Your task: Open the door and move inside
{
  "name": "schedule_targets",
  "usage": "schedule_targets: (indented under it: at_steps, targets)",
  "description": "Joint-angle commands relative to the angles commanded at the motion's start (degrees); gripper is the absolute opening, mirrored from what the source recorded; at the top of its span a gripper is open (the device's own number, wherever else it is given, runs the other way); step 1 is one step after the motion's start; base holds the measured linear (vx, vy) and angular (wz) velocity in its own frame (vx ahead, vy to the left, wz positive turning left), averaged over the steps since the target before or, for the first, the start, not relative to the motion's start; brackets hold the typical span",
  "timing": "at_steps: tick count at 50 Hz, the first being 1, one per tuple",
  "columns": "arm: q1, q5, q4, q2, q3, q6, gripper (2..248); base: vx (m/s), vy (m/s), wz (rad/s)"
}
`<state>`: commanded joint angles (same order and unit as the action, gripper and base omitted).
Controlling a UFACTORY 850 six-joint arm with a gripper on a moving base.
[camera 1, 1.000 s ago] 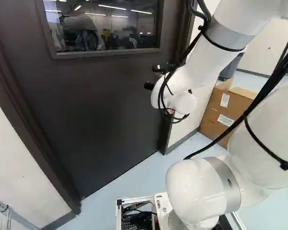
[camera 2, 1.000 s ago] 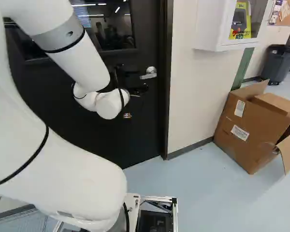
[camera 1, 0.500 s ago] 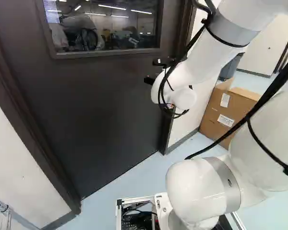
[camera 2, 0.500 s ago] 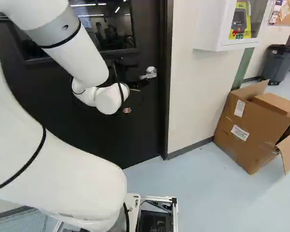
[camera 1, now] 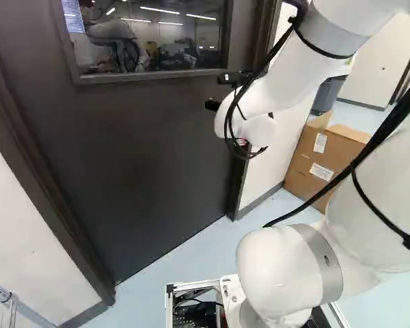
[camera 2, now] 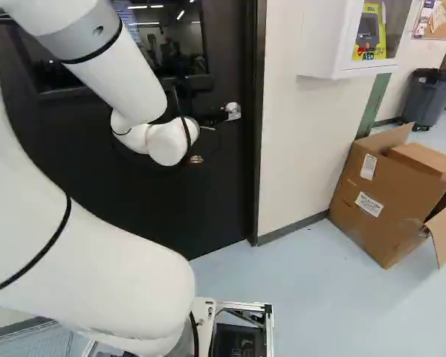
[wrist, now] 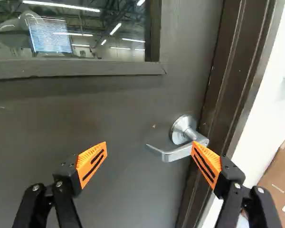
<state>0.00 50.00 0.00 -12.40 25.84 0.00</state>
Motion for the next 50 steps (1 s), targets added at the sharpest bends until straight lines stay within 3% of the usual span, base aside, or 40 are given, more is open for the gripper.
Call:
schedule_targets:
  at_steps: [11,30,50]
  targets:
    - [0.00,-0.62,0.00,0.56,1.90,0.00,247,0.000,0.000,0.000]
    - [0.20,-5.95,0.00,1.77,5.11,0.00,247,0.000,0.000,0.000]
    - [1.24,-6.69,0.00,3.71,7.04,0.00,247,0.000,0.000,0.000]
